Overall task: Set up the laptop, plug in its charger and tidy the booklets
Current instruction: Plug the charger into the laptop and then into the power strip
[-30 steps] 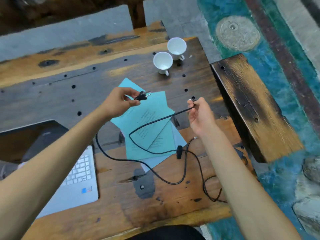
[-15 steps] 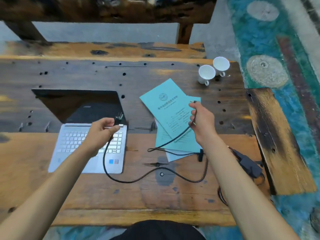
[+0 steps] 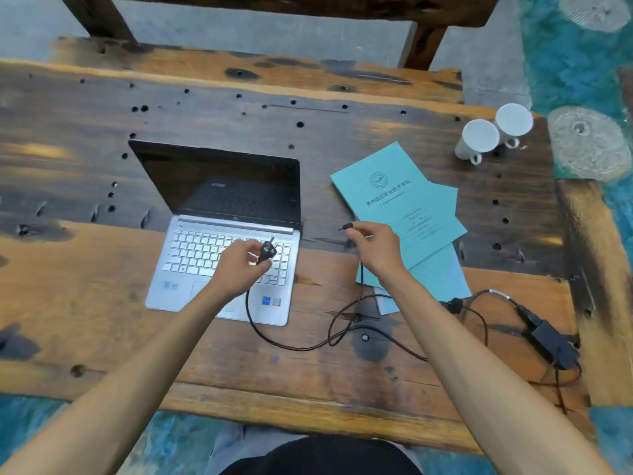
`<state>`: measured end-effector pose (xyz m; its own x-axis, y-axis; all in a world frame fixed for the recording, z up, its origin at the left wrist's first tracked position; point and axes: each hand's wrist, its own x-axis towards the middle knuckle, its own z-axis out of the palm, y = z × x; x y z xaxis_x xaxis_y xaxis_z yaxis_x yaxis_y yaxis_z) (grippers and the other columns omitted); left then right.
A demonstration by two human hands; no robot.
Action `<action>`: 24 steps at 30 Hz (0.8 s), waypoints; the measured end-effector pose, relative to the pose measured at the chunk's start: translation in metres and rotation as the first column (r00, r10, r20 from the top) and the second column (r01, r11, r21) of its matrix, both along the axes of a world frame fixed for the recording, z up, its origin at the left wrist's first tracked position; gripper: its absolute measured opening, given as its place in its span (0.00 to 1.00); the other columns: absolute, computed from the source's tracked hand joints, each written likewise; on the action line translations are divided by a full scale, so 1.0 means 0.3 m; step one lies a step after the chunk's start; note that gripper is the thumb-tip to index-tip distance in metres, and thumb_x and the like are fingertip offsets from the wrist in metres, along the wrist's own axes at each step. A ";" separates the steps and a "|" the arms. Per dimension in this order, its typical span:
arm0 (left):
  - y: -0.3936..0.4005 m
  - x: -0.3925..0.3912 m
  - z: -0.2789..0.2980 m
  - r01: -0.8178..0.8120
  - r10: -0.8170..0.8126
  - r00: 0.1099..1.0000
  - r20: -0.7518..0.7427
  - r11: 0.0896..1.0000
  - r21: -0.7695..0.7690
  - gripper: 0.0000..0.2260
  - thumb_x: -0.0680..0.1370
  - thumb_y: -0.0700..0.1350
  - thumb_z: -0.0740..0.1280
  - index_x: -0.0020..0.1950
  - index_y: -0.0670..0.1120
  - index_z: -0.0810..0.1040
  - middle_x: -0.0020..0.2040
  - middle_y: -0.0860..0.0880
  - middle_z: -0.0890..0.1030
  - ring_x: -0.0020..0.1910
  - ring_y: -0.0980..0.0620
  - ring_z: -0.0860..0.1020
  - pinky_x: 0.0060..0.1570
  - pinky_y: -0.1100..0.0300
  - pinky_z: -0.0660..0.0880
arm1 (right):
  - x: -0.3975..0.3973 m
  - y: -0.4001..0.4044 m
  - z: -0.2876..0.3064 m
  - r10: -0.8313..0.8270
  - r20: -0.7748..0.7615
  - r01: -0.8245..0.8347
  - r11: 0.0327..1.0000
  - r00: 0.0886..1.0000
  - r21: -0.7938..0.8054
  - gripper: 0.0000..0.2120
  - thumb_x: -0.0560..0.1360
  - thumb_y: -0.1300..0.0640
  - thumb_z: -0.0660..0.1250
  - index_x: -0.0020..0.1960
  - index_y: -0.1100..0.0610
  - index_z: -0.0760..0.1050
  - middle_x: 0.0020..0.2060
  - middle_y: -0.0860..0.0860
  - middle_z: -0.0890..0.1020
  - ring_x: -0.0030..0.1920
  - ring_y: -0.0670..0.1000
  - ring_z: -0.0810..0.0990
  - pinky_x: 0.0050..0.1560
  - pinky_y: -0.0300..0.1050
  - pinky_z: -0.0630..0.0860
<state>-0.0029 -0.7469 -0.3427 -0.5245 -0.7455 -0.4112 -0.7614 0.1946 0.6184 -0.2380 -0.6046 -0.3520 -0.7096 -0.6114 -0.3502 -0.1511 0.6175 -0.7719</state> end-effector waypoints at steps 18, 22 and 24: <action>-0.067 -0.089 -0.255 0.245 -0.239 0.968 0.073 0.965 -0.098 0.21 0.83 0.48 0.65 0.75 0.43 0.71 0.73 0.45 0.75 0.72 0.45 0.73 0.70 0.49 0.71 | 0.188 -0.183 -0.366 -0.031 0.098 0.031 0.999 0.995 -0.007 0.13 0.80 0.55 0.70 0.63 0.57 0.79 0.43 0.47 0.83 0.42 0.45 0.80 0.48 0.36 0.73; -0.060 -0.098 -0.275 0.266 -0.261 0.964 0.048 0.955 -0.132 0.17 0.83 0.48 0.64 0.70 0.43 0.74 0.68 0.47 0.79 0.64 0.45 0.78 0.61 0.51 0.76 | 0.197 -0.194 -0.376 0.030 0.039 -0.030 0.999 0.999 -0.020 0.12 0.80 0.57 0.71 0.63 0.58 0.80 0.44 0.46 0.80 0.43 0.46 0.81 0.50 0.38 0.77; -0.059 -0.097 -0.287 0.260 -0.258 0.965 0.038 0.954 -0.151 0.17 0.82 0.48 0.64 0.68 0.44 0.74 0.68 0.47 0.79 0.63 0.46 0.78 0.59 0.55 0.75 | 0.196 -0.197 -0.380 0.051 0.018 -0.050 0.998 0.999 -0.028 0.11 0.79 0.58 0.71 0.61 0.58 0.80 0.47 0.49 0.80 0.42 0.47 0.81 0.51 0.39 0.78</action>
<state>-0.0321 -0.7646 -0.4289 -0.7018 -0.6396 -0.3137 -0.6827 0.4779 0.5528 -0.1792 -0.6636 -0.4659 -0.6709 -0.6562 -0.3455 -0.1670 0.5876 -0.7918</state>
